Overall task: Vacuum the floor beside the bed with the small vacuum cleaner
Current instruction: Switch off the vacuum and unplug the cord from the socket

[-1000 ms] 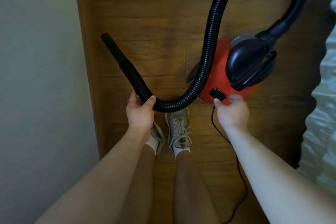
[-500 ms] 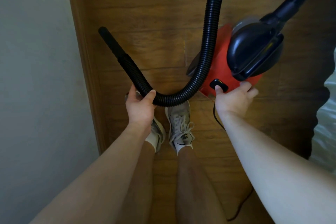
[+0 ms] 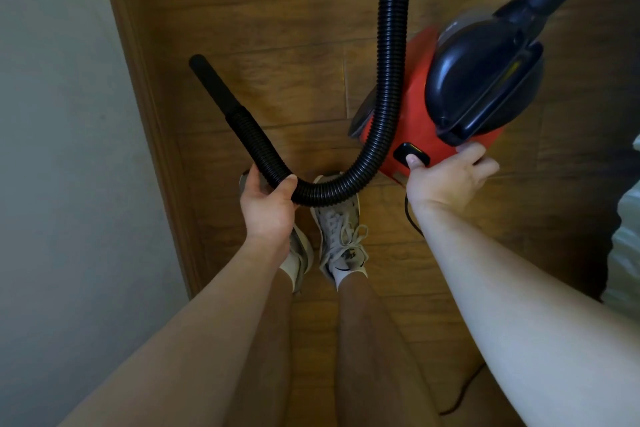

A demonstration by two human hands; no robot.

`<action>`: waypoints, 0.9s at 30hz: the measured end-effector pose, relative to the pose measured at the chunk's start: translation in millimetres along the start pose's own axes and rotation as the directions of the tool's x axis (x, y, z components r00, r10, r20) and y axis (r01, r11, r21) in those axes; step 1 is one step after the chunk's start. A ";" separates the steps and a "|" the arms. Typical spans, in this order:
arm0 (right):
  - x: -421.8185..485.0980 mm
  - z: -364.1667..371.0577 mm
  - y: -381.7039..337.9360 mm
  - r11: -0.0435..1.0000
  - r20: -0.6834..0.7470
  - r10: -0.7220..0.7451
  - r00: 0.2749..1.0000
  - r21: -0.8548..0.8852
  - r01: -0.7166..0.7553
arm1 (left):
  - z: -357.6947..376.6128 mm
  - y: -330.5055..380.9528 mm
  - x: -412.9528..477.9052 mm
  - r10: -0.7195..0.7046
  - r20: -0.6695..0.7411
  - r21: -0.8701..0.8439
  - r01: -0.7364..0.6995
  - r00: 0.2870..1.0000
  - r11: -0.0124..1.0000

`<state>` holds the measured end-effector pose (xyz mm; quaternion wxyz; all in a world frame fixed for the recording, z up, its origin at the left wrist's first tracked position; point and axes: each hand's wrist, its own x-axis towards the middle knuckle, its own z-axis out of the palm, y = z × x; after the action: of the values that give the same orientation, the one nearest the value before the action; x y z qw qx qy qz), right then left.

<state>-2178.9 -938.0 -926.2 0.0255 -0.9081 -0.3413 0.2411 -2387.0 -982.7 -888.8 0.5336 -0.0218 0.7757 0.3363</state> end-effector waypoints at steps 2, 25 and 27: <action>0.7 0.9 1.4 1.000 -0.006 -0.010 1.000 0.001 0.010 | 1.9 -0.6 -1.2 -0.001 0.002 0.007 0.001 1.000 1.000; -5.2 -12.4 -0.3 0.998 0.035 -0.058 0.998 0.001 0.058 | 11.4 6.5 -11.5 0.008 -0.035 0.017 -0.008 0.999 1.000; -4.7 -13.6 -0.4 0.998 0.042 -0.060 0.997 0.009 0.059 | 10.9 7.3 -11.6 0.009 -0.039 0.032 -0.008 0.999 0.999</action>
<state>-2176.0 -939.0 -912.1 0.0292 -0.8922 -0.3677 0.2606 -2376.1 -974.9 -877.7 0.5174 -0.0167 0.7912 0.3256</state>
